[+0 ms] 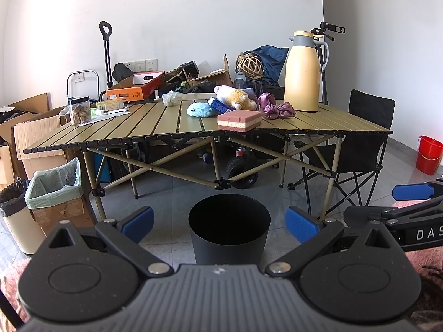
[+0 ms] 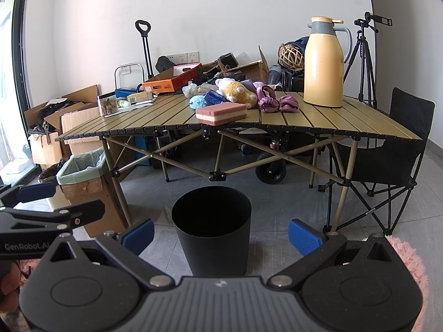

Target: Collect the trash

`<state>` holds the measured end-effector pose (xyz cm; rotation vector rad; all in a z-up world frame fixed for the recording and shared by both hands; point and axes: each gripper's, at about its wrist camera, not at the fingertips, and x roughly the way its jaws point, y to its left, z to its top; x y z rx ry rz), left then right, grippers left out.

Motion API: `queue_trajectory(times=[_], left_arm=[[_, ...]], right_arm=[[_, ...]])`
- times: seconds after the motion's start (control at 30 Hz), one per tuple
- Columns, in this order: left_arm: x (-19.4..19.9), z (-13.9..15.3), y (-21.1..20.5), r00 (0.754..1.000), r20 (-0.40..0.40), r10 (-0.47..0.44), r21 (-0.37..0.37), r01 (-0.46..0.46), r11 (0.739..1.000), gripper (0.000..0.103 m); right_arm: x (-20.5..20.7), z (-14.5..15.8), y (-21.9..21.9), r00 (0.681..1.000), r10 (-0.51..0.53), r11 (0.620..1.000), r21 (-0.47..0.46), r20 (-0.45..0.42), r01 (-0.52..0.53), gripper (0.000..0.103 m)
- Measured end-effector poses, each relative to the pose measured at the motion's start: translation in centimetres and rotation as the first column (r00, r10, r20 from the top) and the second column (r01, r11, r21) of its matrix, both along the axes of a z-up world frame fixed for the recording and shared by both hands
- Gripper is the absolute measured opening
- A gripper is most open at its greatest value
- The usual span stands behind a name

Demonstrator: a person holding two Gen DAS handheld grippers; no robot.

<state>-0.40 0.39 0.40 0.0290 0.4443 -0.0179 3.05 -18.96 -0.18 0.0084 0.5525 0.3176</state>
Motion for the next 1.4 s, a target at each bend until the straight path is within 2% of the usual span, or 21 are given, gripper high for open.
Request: queue_trajectory(times=[0.37,0.53,0.87,1.4], left_arm=[[0.0,0.0,0.0,1.000,0.001,0.002,-0.002,-0.002,1.000,0.103],[1.2,-0.1,-0.1,1.000,0.008,0.004,-0.005,-0.004,1.000,0.103],[2.1,0.0,0.2,1.000,0.014,0.008,-0.008,-0.008,1.000,0.103],[7.5,-0.1,0.8,1.000,0.018,0.011,0.000,-0.011,1.000,0.103]], right_arm=[[0.3,0.1,-0.1,1.000,0.001,1.000,0.001,0.000,-0.001,0.103],[0.6,-0.4,0.3,1.000,-0.002,1.000,0.005,0.004,0.002,0.103],[2.5,-0.1,0.1,1.000,-0.008,1.000,0.014,0.018,0.008,0.103],[7.3,0.1,0.7,0.999,-0.012,0.999,0.030,0.033,0.011,0.103]])
